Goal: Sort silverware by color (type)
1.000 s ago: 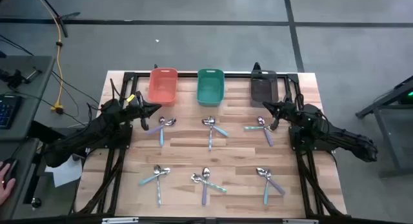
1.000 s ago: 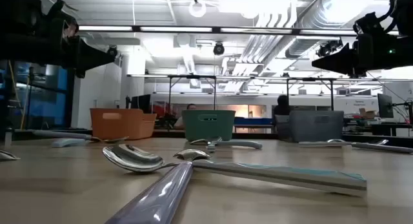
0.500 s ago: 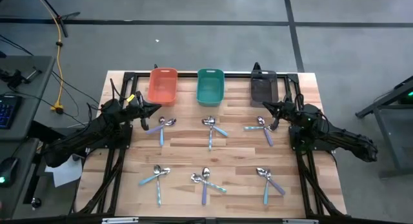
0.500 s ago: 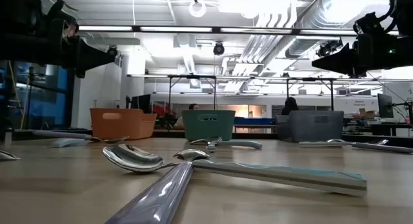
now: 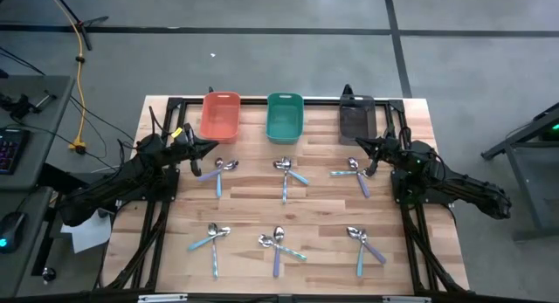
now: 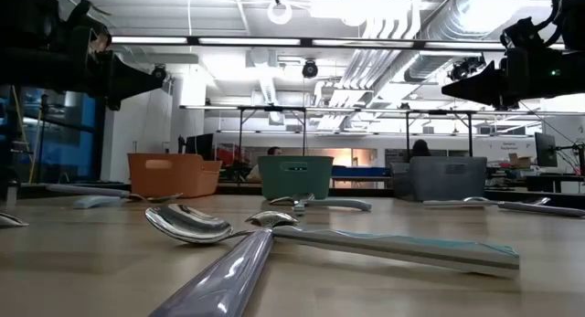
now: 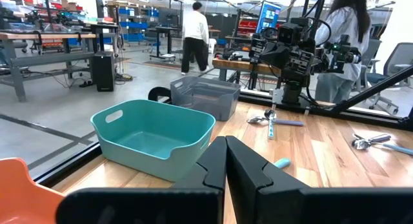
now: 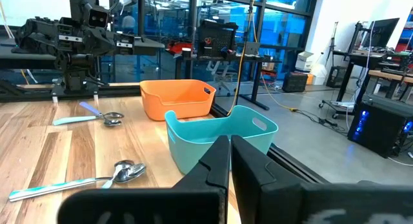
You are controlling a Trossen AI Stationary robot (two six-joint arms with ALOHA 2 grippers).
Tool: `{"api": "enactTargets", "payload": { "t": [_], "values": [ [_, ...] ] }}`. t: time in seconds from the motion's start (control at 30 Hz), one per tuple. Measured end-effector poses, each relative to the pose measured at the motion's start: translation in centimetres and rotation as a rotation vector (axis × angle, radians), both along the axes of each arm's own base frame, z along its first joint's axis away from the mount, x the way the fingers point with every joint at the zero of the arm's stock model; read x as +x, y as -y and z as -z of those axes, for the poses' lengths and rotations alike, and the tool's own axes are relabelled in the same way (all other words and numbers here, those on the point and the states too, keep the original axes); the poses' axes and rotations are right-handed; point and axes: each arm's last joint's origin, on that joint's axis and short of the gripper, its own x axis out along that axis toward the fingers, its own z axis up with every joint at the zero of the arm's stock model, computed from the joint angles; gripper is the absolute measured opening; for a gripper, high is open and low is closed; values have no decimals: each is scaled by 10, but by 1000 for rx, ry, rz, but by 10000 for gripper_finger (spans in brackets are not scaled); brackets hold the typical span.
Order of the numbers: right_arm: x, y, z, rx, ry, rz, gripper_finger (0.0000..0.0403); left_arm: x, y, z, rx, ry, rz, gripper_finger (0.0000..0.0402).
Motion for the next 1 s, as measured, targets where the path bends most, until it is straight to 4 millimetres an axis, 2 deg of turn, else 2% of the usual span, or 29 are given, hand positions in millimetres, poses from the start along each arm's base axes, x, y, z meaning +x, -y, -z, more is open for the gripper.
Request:
{"api": "enactTargets", "payload": {
  "t": [0.77, 1.0],
  "values": [
    [0, 0, 0, 0, 0, 0, 0, 0, 0, 0, 0, 0, 0, 0],
    [-4, 7, -2, -145, -64, 214, 0, 0, 0, 0, 0, 0, 0, 0]
  ]
}}
